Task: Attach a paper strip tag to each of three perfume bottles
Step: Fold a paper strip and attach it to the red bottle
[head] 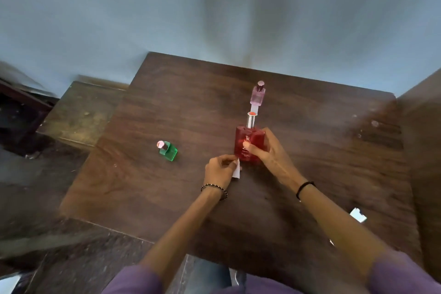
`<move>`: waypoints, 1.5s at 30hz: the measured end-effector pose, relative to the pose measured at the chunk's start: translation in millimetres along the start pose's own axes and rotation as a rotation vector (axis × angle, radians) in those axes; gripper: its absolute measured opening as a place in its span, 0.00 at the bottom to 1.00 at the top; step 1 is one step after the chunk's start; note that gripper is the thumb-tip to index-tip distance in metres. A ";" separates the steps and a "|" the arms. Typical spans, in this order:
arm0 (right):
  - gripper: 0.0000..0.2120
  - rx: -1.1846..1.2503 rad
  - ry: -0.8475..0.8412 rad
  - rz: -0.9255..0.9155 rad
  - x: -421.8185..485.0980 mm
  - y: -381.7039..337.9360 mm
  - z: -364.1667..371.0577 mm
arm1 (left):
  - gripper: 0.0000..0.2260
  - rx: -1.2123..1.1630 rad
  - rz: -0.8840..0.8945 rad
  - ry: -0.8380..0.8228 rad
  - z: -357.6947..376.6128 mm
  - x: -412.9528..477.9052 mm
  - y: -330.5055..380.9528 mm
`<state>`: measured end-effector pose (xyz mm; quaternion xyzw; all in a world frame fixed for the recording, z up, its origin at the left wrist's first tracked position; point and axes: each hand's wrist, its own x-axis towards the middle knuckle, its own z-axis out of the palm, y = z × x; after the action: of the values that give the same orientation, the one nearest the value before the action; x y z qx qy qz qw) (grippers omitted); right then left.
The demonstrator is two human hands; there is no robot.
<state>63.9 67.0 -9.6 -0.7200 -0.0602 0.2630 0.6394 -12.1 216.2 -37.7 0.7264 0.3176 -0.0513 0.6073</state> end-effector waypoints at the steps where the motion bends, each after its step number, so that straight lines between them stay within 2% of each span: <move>1: 0.14 0.056 0.017 0.024 -11.7 1.6 -5.9 | 0.07 0.041 0.023 0.013 3.1 -1.8 2.5; 4: 0.17 0.173 0.066 0.051 -45.6 6.5 -21.4 | 0.08 0.137 0.109 0.025 14.1 -8.8 14.3; 9: 0.22 0.262 0.080 0.069 -91.3 6.6 -35.7 | 0.09 0.064 0.185 -0.052 35.7 -27.0 38.6; 13: 0.18 0.257 0.097 0.066 -112.3 3.2 -37.5 | 0.20 -0.114 0.142 -0.135 49.1 -38.1 57.1; 16: 0.18 0.275 0.141 0.082 -120.4 3.6 -37.8 | 0.29 -0.134 0.178 -0.240 55.7 -44.8 67.3; 17: 0.19 0.281 0.153 0.082 -122.4 4.8 -38.7 | 0.29 -0.117 0.210 -0.288 58.1 -48.3 70.0; 19: 0.21 0.290 0.169 0.086 -126.5 6.3 -41.0 | 0.19 -0.081 0.251 -0.355 62.2 -55.0 75.1; 21: 0.22 0.290 0.172 0.084 -130.2 8.0 -42.9 | 0.14 -0.085 0.257 -0.381 65.3 -59.7 79.5; 25: 0.25 0.245 0.206 0.095 -138.1 12.4 -49.4 | 0.15 -0.053 0.242 -0.366 72.3 -62.8 80.5; 34: 0.25 -0.085 0.392 -0.011 -140.1 14.5 -59.7 | 0.21 -0.045 0.269 -0.197 95.4 -76.9 85.7; 42: 0.25 -0.445 0.588 -0.087 -144.2 5.9 -52.0 | 0.19 -0.036 0.284 -0.120 108.3 -77.3 91.9; 45: 0.27 -0.434 0.583 -0.072 -142.4 3.6 -52.8 | 0.18 -0.041 0.271 -0.147 108.1 -74.6 95.4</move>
<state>-34.7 -40.8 32.3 -0.8810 0.0448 0.0053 0.4709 12.4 81.7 49.9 0.7441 0.1724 -0.0155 0.6452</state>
